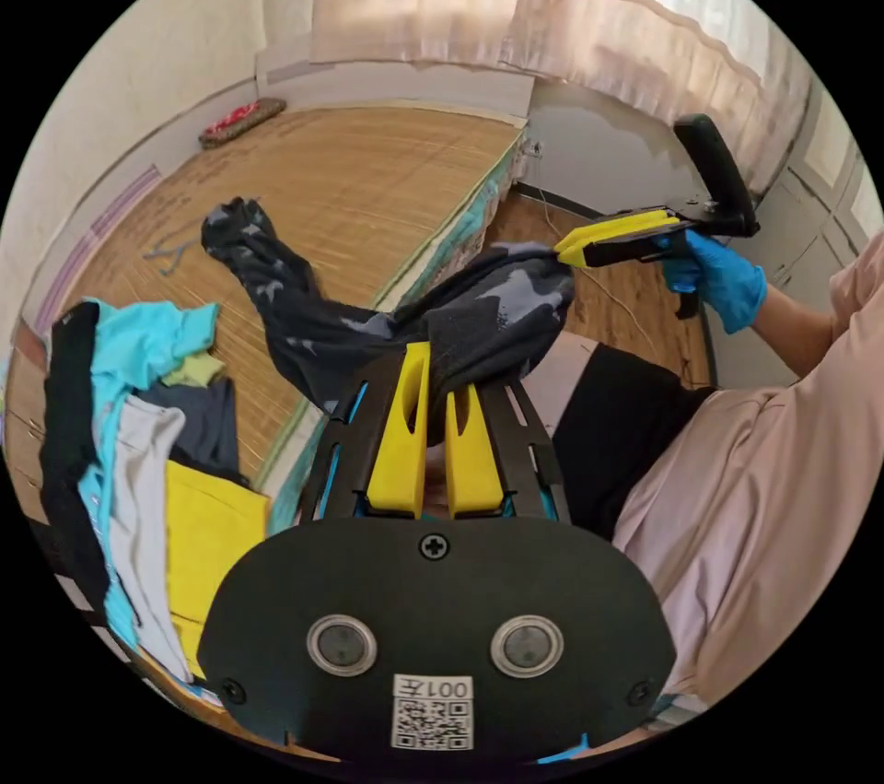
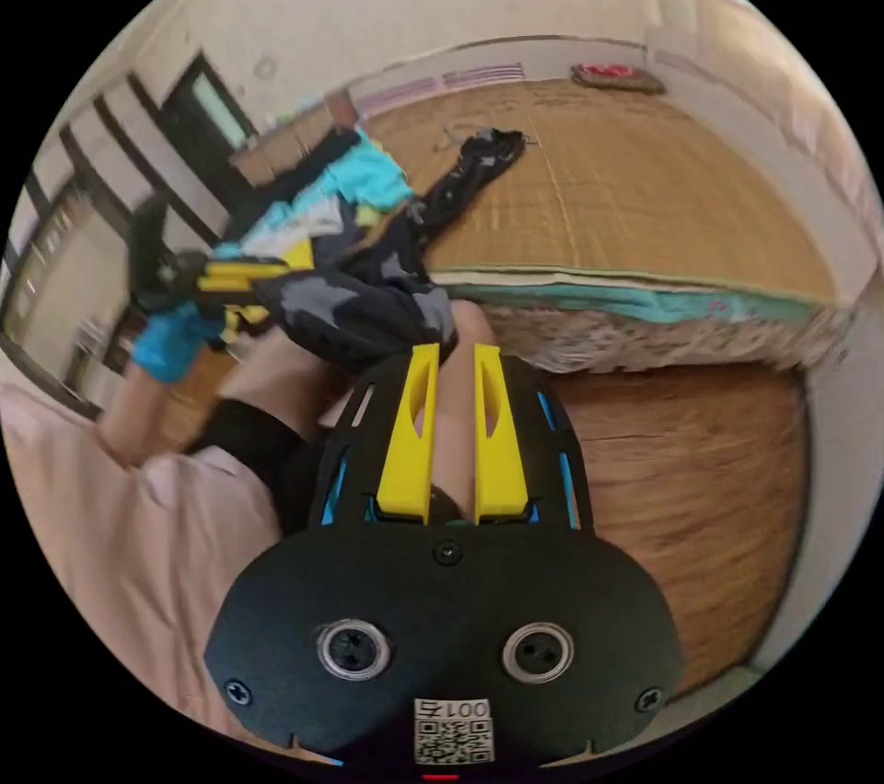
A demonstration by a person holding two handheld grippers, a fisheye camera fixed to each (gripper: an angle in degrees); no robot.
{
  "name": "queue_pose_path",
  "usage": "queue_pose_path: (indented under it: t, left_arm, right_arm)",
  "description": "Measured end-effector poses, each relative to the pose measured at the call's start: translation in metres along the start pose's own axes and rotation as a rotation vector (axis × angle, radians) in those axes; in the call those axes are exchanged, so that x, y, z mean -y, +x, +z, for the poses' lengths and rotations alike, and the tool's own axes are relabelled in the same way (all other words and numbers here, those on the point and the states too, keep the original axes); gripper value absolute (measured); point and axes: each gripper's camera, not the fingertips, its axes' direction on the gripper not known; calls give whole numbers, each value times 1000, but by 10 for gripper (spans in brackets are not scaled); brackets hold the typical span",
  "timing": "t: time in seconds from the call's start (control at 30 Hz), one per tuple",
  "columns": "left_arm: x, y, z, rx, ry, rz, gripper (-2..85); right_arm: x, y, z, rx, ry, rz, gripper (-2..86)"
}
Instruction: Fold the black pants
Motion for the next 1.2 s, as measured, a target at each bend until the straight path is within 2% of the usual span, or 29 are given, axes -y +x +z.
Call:
queue_pose_path:
  t: [0.07, 0.13, 0.23, 0.3, 0.4, 0.6, 0.77, 0.93, 1.07, 1.13, 1.2]
  left_arm:
    - [-5, -3, 2, -18, -11, -30, -12]
    - [-8, -5, 1, -10, -12, -40, -12]
    - [-12, -9, -1, -18, -9, -69, -12]
    - [-15, -13, -5, -14, -9, -88, -12]
    - [-17, -19, -13, -18, 15, -110, -12]
    - [-8, -26, -34, -45, 62, -161, -12]
    - [3, -26, -46, -24, 65, -164, -11]
    - [6, -32, -64, -30, 108, -190, -11]
    - [5, -34, -74, -31, 111, -176, -11]
    - [3, -34, -75, -15, 94, -170, -10]
    - [-3, -37, -75, 1, 70, -179, -8]
  right_arm:
    - [8, -19, 6, -121, -27, -125, 59]
    - [17, -36, 8, -135, -18, -227, 69]
    - [31, -54, 10, 7, 29, -319, 88]
    - [38, -66, 16, 177, 19, -393, 109]
    - [36, -81, 21, 221, 38, -456, 129]
    - [29, -104, 35, 176, 125, -479, 153]
    - [34, -110, 35, 275, 170, -465, 164]
    - [35, -121, 38, 201, 156, -533, 174]
    - [33, -118, 42, 35, 186, -517, 118]
    - [36, -109, 40, 32, 203, -458, 90]
    - [44, -89, 36, 125, 218, -359, 67]
